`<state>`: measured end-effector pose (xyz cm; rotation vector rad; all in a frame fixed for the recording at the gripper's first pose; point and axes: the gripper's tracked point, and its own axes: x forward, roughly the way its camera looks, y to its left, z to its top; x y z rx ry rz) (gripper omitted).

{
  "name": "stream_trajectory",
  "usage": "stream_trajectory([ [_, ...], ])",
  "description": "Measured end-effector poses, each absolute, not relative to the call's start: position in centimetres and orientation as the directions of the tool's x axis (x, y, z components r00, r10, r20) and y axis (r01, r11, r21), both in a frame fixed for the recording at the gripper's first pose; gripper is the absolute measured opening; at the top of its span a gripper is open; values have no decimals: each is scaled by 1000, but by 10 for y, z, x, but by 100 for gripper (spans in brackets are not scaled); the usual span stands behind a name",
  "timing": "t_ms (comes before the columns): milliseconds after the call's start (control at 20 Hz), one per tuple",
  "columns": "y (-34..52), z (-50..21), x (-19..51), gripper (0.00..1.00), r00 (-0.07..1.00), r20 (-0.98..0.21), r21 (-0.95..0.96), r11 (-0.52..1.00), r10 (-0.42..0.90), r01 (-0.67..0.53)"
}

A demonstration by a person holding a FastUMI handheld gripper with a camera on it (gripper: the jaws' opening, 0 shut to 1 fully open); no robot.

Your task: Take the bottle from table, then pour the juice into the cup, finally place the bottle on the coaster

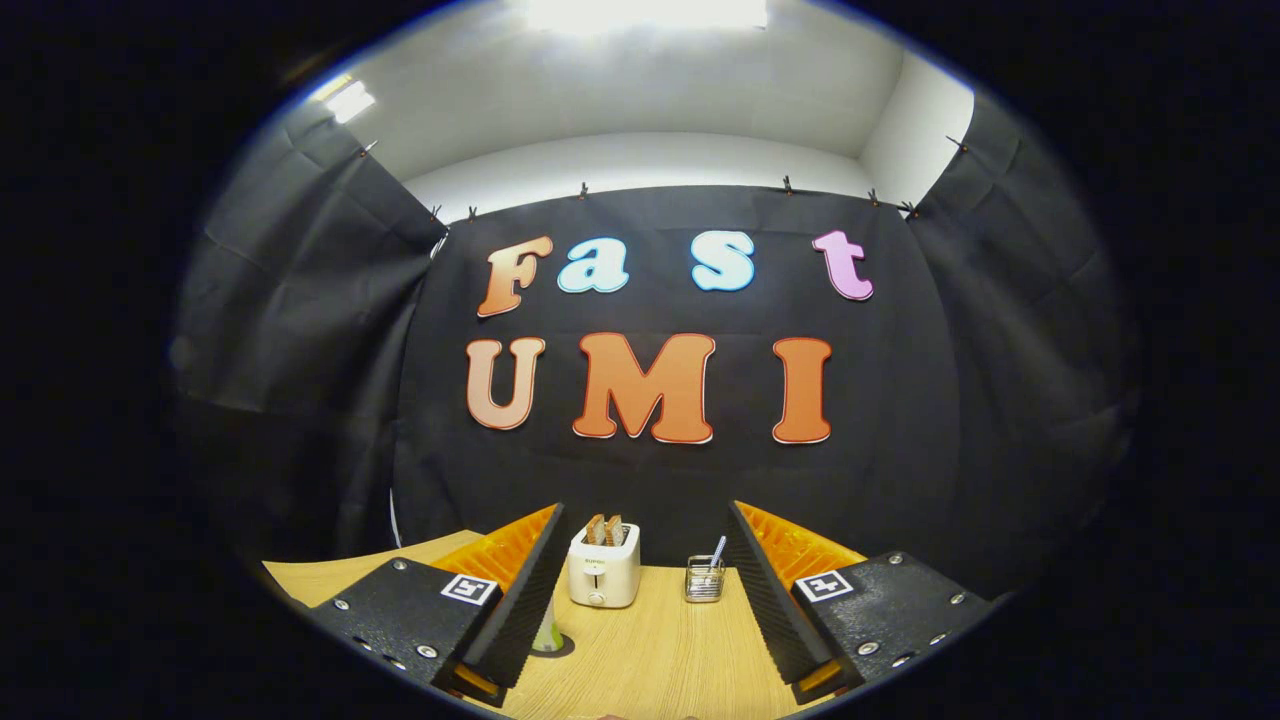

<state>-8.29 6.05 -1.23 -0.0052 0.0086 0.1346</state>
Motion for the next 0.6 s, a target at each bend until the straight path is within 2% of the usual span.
stream_trajectory([
  [600, 65, 19, -94, 93, 985, 58, 36, 986, 161, -163],
])
